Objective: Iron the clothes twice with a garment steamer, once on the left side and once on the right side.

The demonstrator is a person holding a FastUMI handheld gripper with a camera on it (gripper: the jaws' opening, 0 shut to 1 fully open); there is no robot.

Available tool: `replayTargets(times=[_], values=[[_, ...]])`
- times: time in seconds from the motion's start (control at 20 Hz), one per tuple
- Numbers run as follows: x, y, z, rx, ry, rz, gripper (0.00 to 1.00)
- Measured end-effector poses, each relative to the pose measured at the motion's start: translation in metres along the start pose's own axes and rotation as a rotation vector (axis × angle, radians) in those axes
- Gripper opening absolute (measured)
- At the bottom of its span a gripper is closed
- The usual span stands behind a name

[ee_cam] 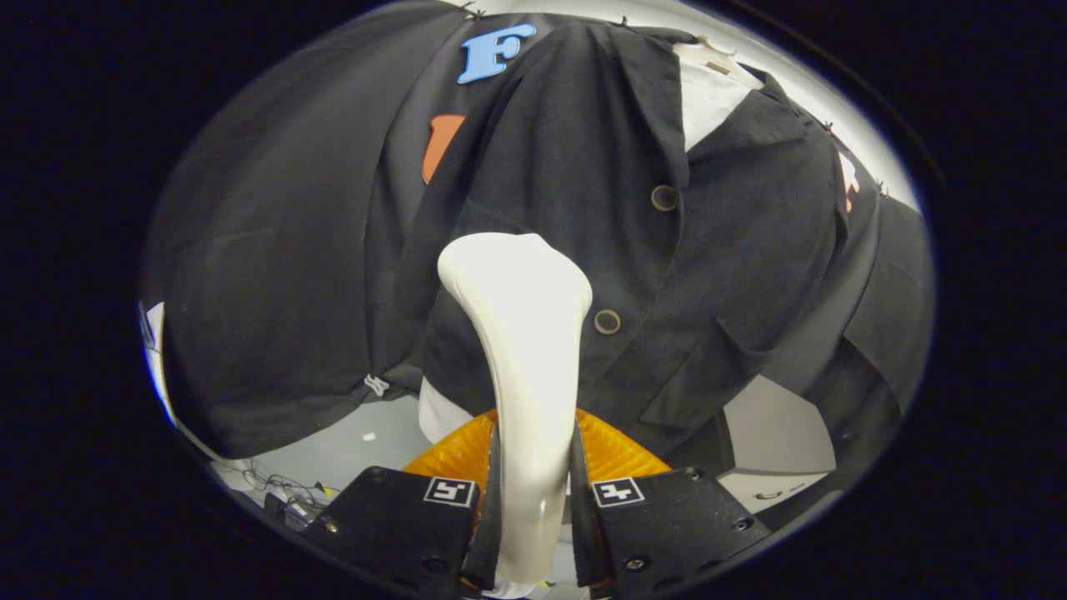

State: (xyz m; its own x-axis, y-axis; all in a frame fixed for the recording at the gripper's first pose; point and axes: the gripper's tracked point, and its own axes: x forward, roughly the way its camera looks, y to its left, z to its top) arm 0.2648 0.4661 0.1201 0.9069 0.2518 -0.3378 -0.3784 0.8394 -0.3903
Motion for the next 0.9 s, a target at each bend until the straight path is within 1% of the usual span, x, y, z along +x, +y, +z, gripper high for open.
replayTargets(times=[0.35, 0.65, 0.9], values=[[0.026, 0.016, -0.045, -0.034, 0.080, 0.023, 0.38], [0.039, 0.024, -0.082, -0.042, 0.153, 0.041, 0.38], [0.045, 0.034, -0.097, -0.023, 0.189, 0.069, 0.38]])
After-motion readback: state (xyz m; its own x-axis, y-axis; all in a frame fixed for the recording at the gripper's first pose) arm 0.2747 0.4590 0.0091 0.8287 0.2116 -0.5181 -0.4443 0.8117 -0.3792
